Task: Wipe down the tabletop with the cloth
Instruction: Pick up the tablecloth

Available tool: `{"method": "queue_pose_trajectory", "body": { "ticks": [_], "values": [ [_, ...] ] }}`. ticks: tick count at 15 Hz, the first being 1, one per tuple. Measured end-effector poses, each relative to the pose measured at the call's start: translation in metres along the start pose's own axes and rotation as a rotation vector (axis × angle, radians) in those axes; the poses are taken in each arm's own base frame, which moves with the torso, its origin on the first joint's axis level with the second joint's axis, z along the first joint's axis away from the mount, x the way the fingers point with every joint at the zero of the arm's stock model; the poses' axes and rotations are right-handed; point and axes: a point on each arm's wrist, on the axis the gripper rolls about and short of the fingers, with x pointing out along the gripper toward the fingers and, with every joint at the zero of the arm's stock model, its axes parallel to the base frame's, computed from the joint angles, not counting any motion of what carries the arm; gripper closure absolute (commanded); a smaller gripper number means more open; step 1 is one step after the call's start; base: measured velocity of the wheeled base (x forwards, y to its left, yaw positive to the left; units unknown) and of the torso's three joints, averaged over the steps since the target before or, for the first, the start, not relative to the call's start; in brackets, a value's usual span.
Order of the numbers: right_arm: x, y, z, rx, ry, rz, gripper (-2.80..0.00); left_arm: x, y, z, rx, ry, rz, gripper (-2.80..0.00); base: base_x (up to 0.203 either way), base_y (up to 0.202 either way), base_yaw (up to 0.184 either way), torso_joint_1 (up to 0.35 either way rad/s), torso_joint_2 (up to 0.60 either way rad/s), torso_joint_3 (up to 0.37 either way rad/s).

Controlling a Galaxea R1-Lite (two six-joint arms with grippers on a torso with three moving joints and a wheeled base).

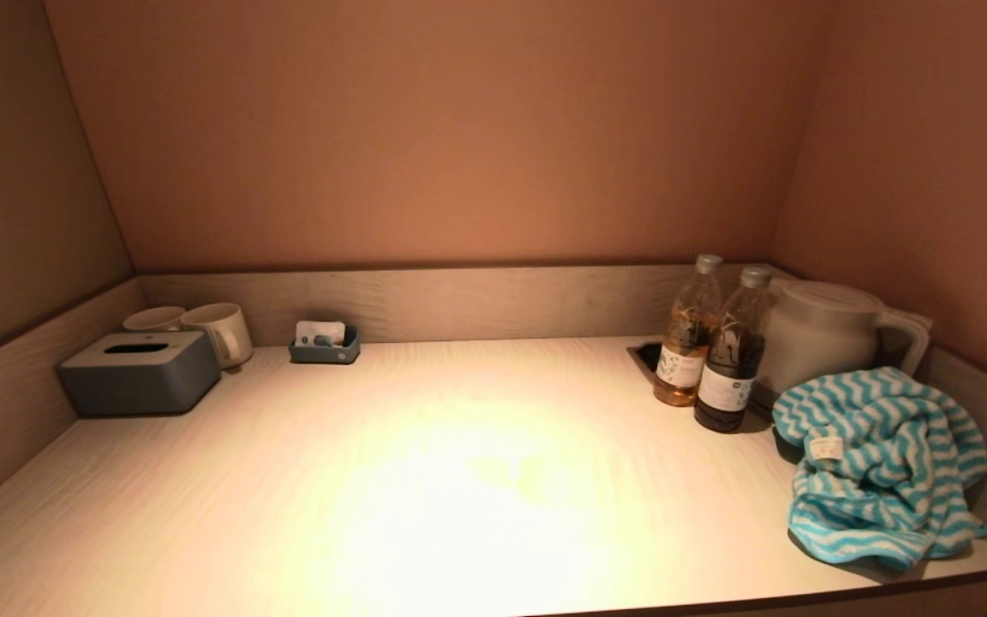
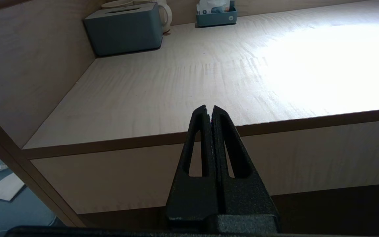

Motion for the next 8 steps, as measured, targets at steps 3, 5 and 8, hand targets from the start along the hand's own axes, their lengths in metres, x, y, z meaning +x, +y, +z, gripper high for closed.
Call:
{"method": "queue_pose_trajectory", "body": {
  "ticks": [3, 5, 8],
  "values": [
    [0.0, 0.0, 0.0, 0.0, 0.0, -0.002, 0.0, 0.0, 0.0, 0.0, 0.0, 0.0, 0.0, 0.0, 0.0, 0.0, 0.0, 0.0, 0.0, 0.0],
    [0.0, 0.0, 0.0, 0.0, 0.0, -0.001, 0.0, 0.0, 0.0, 0.0, 0.0, 0.0, 0.0, 0.0, 0.0, 0.0, 0.0, 0.0, 0.0, 0.0],
    [-0.0025, -0.0003, 0.0084, -0.003, -0.028, -0.007, 0.0, 0.0, 0.0, 0.0, 0.0, 0.0, 0.0, 0.0, 0.0, 0.0, 0.0, 0.0, 0.0, 0.0]
  ]
}}
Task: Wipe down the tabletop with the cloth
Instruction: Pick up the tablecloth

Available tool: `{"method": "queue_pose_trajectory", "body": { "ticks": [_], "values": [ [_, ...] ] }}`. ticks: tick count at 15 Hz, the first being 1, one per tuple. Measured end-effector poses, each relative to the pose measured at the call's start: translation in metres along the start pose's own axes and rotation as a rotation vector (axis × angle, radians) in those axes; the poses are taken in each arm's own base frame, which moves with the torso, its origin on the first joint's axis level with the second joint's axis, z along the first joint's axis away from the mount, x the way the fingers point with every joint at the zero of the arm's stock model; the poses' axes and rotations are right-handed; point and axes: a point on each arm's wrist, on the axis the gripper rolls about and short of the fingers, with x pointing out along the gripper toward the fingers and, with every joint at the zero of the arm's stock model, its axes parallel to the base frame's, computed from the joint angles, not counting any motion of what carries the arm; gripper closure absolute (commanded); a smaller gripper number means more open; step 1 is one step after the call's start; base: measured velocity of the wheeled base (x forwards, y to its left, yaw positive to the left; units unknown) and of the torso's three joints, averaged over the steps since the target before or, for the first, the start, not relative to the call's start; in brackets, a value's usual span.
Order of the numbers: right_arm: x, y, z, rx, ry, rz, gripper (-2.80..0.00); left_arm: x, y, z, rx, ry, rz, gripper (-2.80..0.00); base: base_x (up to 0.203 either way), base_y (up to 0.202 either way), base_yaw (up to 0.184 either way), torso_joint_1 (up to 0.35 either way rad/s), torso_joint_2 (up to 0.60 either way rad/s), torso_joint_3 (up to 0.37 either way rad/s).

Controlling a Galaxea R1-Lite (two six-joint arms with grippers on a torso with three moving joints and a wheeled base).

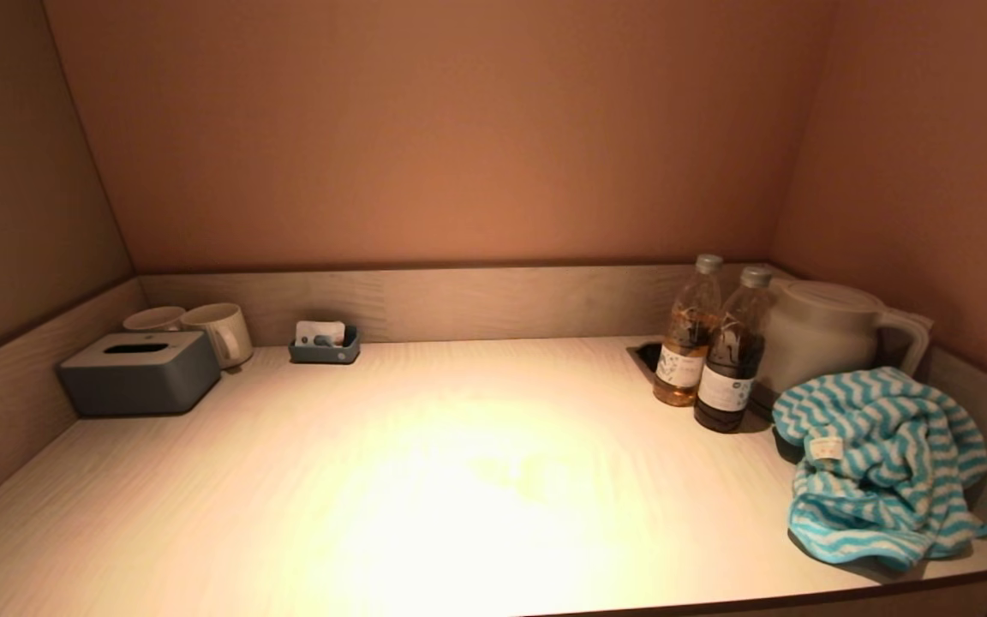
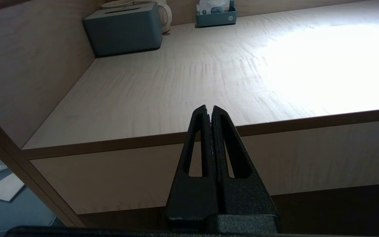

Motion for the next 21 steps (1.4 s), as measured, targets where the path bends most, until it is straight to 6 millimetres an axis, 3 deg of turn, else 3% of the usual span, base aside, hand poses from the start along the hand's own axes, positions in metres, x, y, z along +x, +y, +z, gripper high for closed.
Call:
{"method": "queue_pose_trajectory", "body": {
  "ticks": [3, 6, 10, 12, 16, 19, 21],
  "values": [
    [-0.006, -0.001, 0.018, -0.004, -0.051, -0.006, 0.0, 0.0, 0.0, 0.0, 0.0, 0.0, 0.0, 0.0, 0.0, 0.0, 0.0, 0.0, 0.0, 0.0],
    [-0.018, -0.002, 0.058, -0.003, -0.127, -0.009, 0.0, 0.0, 0.0, 0.0, 0.0, 0.0, 0.0, 0.0, 0.0, 0.0, 0.0, 0.0, 0.0, 0.0],
    [0.002, -0.003, 0.096, 0.022, 0.051, -0.029, 0.0, 0.0, 0.0, 0.0, 0.0, 0.0, 0.0, 0.0, 0.0, 0.0, 0.0, 0.0, 0.0, 0.0],
    [0.032, -0.004, 0.116, 0.046, 0.19, -0.051, 0.0, 0.0, 0.0, 0.0, 0.0, 0.0, 0.0, 0.0, 0.0, 0.0, 0.0, 0.0, 0.0, 0.0],
    [0.128, -0.01, 0.147, 0.097, 0.467, -0.156, 0.0, 0.0, 0.0, 0.0, 0.0, 0.0, 0.0, 0.0, 0.0, 0.0, 0.0, 0.0, 0.0, 0.0],
    [0.198, -0.024, 0.149, 0.136, 0.596, -0.26, 0.0, 0.0, 0.0, 0.0, 0.0, 0.0, 0.0, 0.0, 0.0, 0.0, 0.0, 0.0, 0.0, 0.0],
    [0.229, -0.036, 0.138, 0.16, 0.668, -0.325, 0.0, 0.0, 0.0, 0.0, 0.0, 0.0, 0.0, 0.0, 0.0, 0.0, 0.0, 0.0, 0.0, 0.0]
  ]
}}
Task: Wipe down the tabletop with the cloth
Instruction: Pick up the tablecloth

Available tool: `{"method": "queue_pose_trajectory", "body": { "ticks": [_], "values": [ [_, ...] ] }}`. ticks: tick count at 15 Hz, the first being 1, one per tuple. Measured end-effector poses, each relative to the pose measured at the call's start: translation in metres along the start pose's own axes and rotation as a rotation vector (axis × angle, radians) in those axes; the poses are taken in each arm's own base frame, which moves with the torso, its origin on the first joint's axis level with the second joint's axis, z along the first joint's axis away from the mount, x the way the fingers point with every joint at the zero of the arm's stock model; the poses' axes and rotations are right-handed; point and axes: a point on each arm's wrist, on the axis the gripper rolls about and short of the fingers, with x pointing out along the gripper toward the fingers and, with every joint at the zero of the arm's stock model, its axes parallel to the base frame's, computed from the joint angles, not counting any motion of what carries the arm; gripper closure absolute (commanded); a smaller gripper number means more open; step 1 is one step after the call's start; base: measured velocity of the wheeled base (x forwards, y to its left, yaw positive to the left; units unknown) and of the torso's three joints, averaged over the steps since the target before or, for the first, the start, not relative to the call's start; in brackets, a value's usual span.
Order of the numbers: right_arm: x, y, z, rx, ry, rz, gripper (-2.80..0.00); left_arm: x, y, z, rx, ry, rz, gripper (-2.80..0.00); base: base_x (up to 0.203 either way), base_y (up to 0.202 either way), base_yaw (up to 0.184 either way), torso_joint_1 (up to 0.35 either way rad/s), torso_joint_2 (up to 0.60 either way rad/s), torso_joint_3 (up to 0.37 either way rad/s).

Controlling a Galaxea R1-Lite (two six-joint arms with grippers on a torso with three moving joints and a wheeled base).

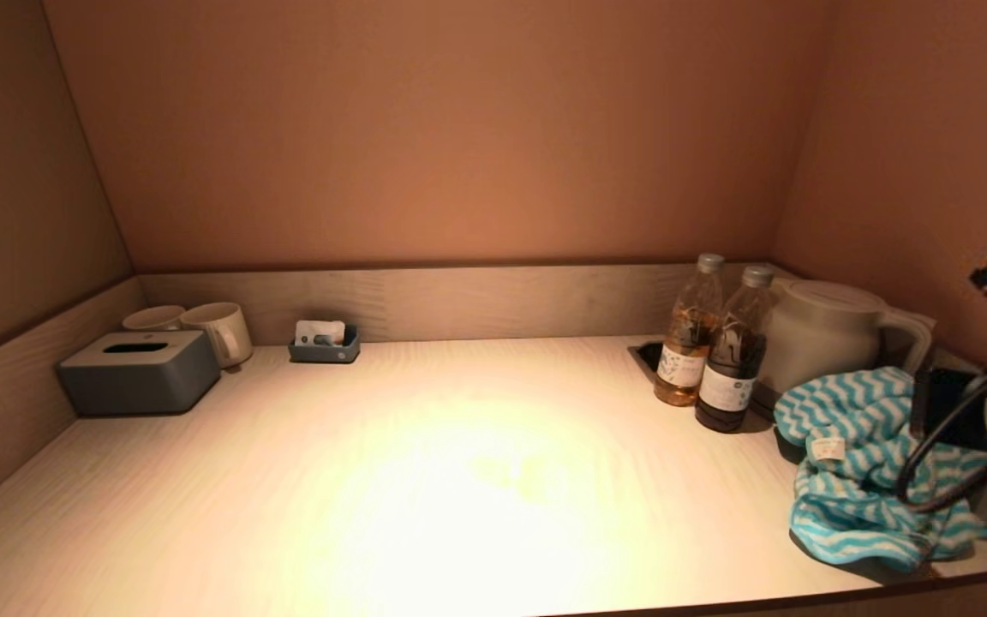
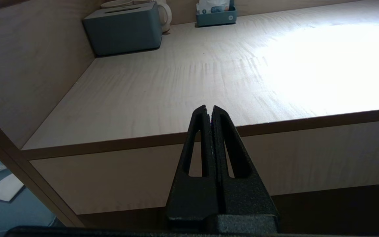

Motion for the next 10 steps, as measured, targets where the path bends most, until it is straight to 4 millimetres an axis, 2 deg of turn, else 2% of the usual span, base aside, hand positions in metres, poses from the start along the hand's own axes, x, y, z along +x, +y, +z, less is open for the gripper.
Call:
{"method": "queue_pose_trajectory", "body": {
  "ticks": [2, 3, 10],
  "values": [
    [0.026, -0.005, 0.007, 0.028, 0.054, -0.045, 0.0, 0.0, 0.0, 0.0, 0.0, 0.0, 0.0, 0.0, 0.0, 0.0, 0.0, 0.0, 0.0, 0.0],
    [0.035, -0.008, 0.009, 0.036, 0.074, -0.059, -2.8, 0.0, 0.0, 0.0, 0.0, 0.0, 0.0, 0.0, 0.0, 0.0, 0.0, 0.0, 0.0, 0.0],
    [0.064, -0.01, 0.02, 0.044, 0.111, -0.081, -2.8, 0.0, 0.0, 0.0, 0.0, 0.0, 0.0, 0.0, 0.0, 0.0, 0.0, 0.0, 0.0, 0.0]
  ]
}}
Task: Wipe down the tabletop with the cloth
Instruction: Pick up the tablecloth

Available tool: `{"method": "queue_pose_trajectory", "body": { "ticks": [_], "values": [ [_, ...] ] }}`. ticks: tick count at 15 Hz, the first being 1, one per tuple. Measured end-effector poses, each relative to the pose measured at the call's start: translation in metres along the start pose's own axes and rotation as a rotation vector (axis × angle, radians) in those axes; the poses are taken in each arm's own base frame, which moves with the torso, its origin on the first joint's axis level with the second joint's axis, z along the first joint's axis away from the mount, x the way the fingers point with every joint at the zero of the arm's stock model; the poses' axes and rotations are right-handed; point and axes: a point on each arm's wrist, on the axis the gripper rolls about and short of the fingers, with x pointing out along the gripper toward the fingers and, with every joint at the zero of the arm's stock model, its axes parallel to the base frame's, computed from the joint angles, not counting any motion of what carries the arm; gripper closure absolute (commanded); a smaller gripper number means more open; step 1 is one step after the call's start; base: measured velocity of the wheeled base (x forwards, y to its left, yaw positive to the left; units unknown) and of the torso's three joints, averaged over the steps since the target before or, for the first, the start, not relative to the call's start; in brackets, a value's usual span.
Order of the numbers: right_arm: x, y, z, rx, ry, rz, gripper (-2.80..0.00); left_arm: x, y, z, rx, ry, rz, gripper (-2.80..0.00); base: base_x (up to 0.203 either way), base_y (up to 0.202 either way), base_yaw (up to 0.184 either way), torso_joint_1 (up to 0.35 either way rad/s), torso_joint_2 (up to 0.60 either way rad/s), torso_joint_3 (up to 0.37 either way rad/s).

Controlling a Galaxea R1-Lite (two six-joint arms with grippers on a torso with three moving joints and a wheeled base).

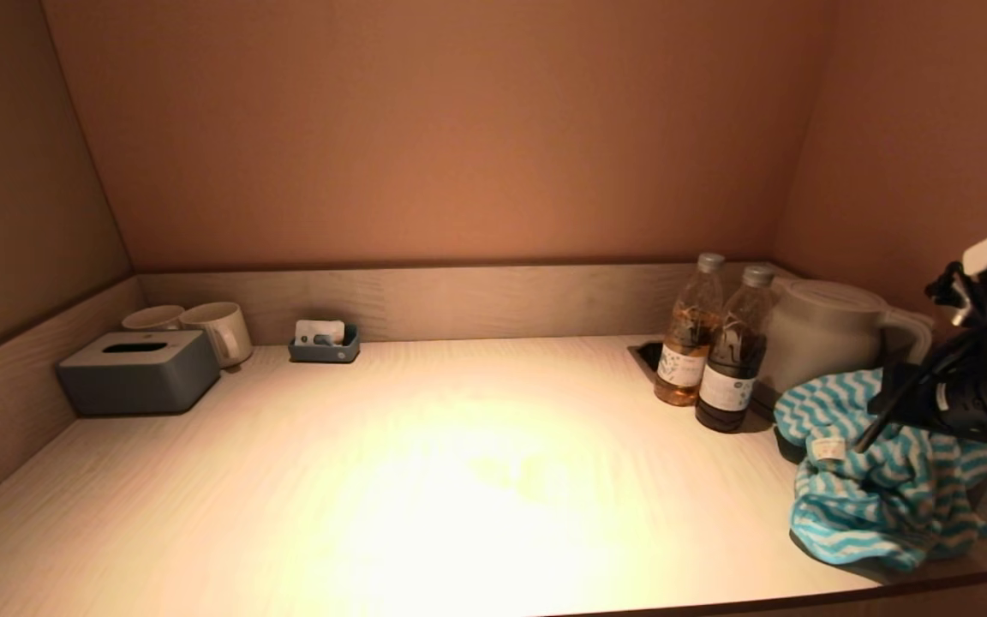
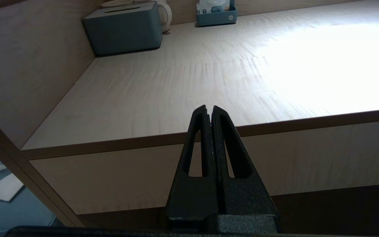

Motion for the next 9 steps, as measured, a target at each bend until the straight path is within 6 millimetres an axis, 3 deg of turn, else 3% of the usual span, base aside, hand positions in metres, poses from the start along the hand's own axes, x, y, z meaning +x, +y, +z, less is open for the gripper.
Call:
{"method": "queue_pose_trajectory", "body": {
  "ticks": [9],
  "values": [
    [0.069, -0.013, 0.018, 0.056, 0.092, -0.067, -2.8, 0.0, 0.0, 0.0, 0.0, 0.0, 0.0, 0.0, 0.0, 0.0, 0.0, 0.0, 0.0, 0.0]
  ]
}}
